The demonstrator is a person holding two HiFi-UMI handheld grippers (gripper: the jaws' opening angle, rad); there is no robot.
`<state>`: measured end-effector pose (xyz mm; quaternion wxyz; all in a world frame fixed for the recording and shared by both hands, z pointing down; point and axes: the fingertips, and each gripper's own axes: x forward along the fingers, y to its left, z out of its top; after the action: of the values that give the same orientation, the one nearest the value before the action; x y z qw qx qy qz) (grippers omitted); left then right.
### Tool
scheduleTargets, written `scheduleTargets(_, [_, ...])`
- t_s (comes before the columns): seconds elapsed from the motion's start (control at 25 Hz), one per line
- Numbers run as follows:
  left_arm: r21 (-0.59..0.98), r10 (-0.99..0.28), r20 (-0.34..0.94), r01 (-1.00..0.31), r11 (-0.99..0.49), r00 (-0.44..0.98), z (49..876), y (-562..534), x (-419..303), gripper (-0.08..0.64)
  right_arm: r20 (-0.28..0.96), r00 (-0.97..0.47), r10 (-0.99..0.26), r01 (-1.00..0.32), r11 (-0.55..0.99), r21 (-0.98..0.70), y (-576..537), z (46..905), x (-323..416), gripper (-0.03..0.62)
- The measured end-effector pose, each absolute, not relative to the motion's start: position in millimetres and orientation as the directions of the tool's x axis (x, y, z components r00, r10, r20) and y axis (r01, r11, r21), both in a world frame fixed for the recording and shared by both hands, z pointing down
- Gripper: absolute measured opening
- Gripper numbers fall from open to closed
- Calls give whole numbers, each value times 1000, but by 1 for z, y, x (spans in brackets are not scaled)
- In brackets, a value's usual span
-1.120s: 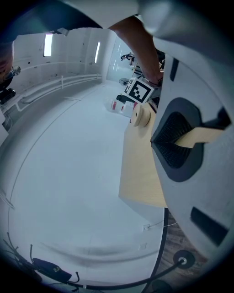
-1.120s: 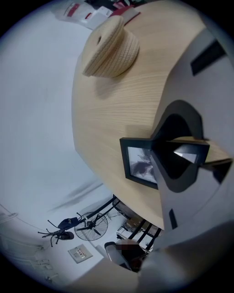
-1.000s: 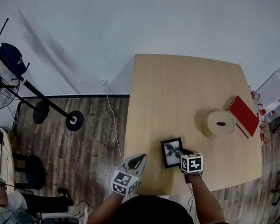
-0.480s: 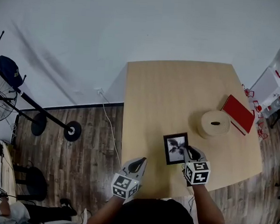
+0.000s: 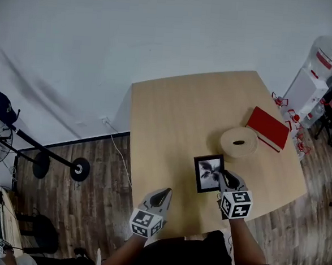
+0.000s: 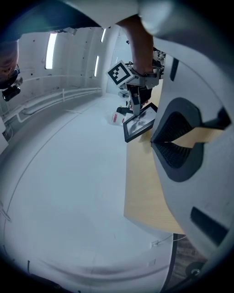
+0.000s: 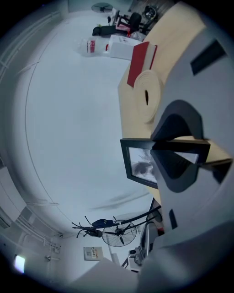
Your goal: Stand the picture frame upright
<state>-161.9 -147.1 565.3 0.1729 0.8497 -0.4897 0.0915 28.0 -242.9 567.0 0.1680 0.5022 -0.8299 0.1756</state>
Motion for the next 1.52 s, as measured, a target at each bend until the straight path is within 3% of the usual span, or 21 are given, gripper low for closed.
scheduleTargets(0.84, [227,-832,361,-905,-359,420,561,-200,-6,-5,550,-447,-706,-888,423,-178,-301,627,208,67])
scheduleTargets(1.52, [218,-847,425,-944,-248,321,581,-193,28,-5,596,-498,-630,-859,455,-236,-320,685,227,67])
